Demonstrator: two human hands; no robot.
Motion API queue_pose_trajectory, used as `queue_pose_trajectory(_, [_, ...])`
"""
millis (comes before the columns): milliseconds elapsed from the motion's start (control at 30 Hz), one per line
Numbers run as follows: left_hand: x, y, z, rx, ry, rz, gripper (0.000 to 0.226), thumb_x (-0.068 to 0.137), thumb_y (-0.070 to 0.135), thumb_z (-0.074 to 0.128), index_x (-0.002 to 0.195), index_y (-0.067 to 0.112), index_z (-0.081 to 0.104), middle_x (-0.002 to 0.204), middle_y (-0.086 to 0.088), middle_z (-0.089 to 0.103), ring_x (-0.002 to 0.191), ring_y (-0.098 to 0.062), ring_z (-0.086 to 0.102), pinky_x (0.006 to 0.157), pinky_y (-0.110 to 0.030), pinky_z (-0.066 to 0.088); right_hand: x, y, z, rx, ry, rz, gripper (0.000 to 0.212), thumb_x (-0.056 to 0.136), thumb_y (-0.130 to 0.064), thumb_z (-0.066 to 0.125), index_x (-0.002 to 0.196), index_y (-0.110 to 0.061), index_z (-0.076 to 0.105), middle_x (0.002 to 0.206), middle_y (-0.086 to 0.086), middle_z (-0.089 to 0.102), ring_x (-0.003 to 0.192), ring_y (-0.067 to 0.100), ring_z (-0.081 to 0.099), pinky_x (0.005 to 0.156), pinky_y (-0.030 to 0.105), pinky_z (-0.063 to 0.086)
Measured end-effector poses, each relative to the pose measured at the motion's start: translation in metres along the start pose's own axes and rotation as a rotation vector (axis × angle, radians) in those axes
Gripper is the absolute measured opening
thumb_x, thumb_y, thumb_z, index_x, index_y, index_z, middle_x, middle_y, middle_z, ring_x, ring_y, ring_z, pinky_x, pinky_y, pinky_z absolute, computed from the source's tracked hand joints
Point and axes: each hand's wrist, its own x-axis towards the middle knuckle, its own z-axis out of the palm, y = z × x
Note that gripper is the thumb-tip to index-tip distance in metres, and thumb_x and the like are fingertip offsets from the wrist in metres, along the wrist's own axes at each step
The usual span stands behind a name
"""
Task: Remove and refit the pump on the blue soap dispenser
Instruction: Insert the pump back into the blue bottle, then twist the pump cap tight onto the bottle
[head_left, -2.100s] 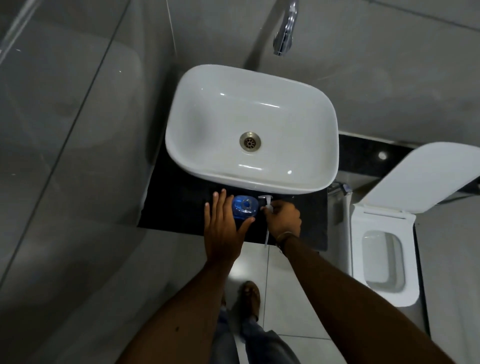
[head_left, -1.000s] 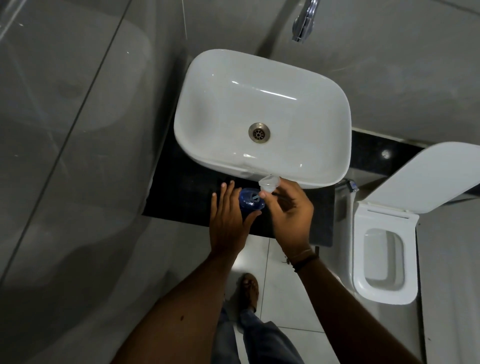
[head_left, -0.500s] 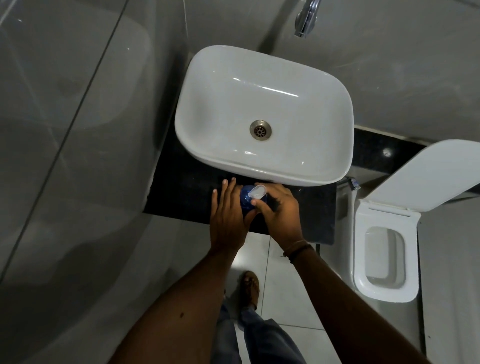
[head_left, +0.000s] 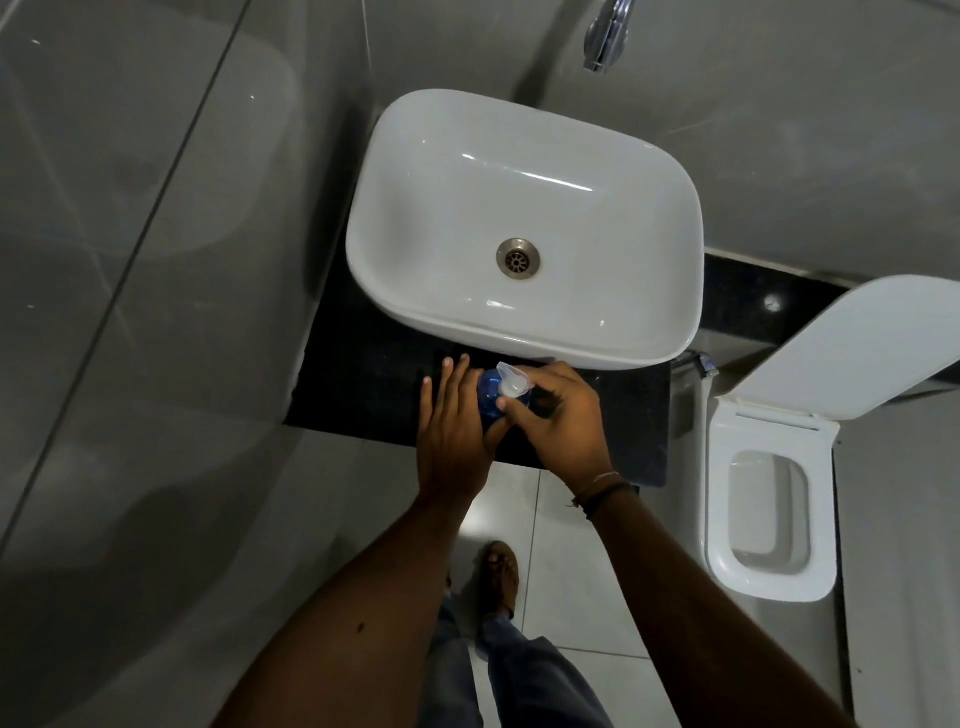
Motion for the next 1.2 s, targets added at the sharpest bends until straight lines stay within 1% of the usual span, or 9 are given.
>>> queue_pose_trajectory(100, [0.000,0.001,-0.001,-0.021,0.010,-0.009,0.081,0.101,0.063,0.021,0.146,0.002,0.049,0.158,-0.016,0.047,0.153,-0.031,0.033,0.125,-0.054,0.025,0.001,-0.003,0.001,0.037,0.031,0.080,0.040,0.075,-0.026,0.095,0.108,-0.028,0.071,0.107,-0.005,0.073,0.101,0.012,0.072,0.090,0.031,0.065])
queue_pose_trajectory(200, [0.001,0.002,-0.002,-0.031,0.015,-0.026,0.074,0.104,0.057,0.023,0.145,0.002,0.050,0.157,-0.016,0.047,0.153,-0.030,0.032,0.126,-0.053,0.023,0.002,-0.001,-0.004,0.071,-0.061,0.038,0.062,0.074,-0.024,0.095,0.129,-0.025,0.068,0.122,-0.001,0.071,0.114,0.015,0.070,0.097,0.031,0.063])
queue_pose_trajectory(300, [0.001,0.001,-0.001,-0.023,0.011,-0.014,0.074,0.099,0.059,0.038,0.146,0.002,0.049,0.157,-0.016,0.046,0.153,-0.031,0.032,0.125,-0.054,0.025,0.004,0.000,-0.005,-0.009,-0.047,-0.004,0.043,0.084,-0.016,0.087,0.124,-0.018,0.073,0.120,0.003,0.071,0.113,0.019,0.069,0.099,0.043,0.062])
queue_pose_trajectory(433, [0.001,0.000,0.001,-0.042,0.030,-0.008,0.073,0.099,0.057,0.040,0.145,0.001,0.049,0.157,-0.016,0.047,0.153,-0.031,0.033,0.126,-0.055,0.024,0.006,-0.002,0.001,-0.031,0.030,0.072,0.037,0.078,-0.031,0.093,0.103,-0.022,0.068,0.108,0.001,0.074,0.101,0.017,0.072,0.089,0.035,0.065])
queue_pose_trajectory(567, [0.001,0.000,0.001,-0.066,0.049,-0.022,0.075,0.104,0.059,0.022,0.146,0.002,0.048,0.156,-0.016,0.048,0.153,-0.030,0.033,0.127,-0.052,0.020,0.008,-0.001,-0.007,0.081,-0.081,0.028,0.065,0.076,-0.019,0.094,0.135,-0.020,0.068,0.131,0.001,0.070,0.121,0.015,0.069,0.101,0.031,0.062])
queue_pose_trajectory(733, [0.001,-0.001,0.003,-0.062,0.041,-0.015,0.079,0.101,0.065,0.030,0.145,0.002,0.049,0.156,-0.015,0.048,0.152,-0.030,0.033,0.126,-0.054,0.024,0.009,0.004,-0.005,0.043,-0.024,0.079,0.041,0.077,-0.021,0.094,0.112,-0.016,0.073,0.112,0.002,0.075,0.105,0.018,0.074,0.094,0.041,0.065])
queue_pose_trajectory(900, [0.000,-0.001,0.003,-0.090,0.067,-0.009,0.064,0.106,0.046,0.026,0.145,0.000,0.048,0.156,-0.017,0.048,0.152,-0.032,0.034,0.126,-0.055,0.023,0.008,0.008,-0.010,0.140,-0.097,0.031,0.072,0.066,-0.015,0.100,0.132,-0.017,0.069,0.115,0.013,0.071,0.109,0.026,0.072,0.099,0.038,0.063])
queue_pose_trajectory(1067, [0.002,0.001,0.001,-0.082,0.046,-0.024,0.076,0.104,0.058,0.021,0.144,0.001,0.050,0.155,-0.017,0.050,0.151,-0.031,0.035,0.126,-0.053,0.023,0.005,0.011,-0.010,0.128,-0.007,0.057,0.042,0.069,-0.006,0.097,0.095,-0.023,0.069,0.105,0.011,0.074,0.100,0.026,0.074,0.090,0.042,0.065])
queue_pose_trajectory(1200, [0.001,0.001,0.000,-0.088,0.043,-0.020,0.084,0.102,0.065,0.017,0.145,0.001,0.049,0.156,-0.017,0.049,0.152,-0.032,0.034,0.126,-0.055,0.023,0.006,0.010,-0.010,0.130,-0.071,0.035,0.062,0.068,-0.005,0.097,0.124,-0.015,0.070,0.107,0.012,0.070,0.104,0.023,0.073,0.097,0.032,0.064])
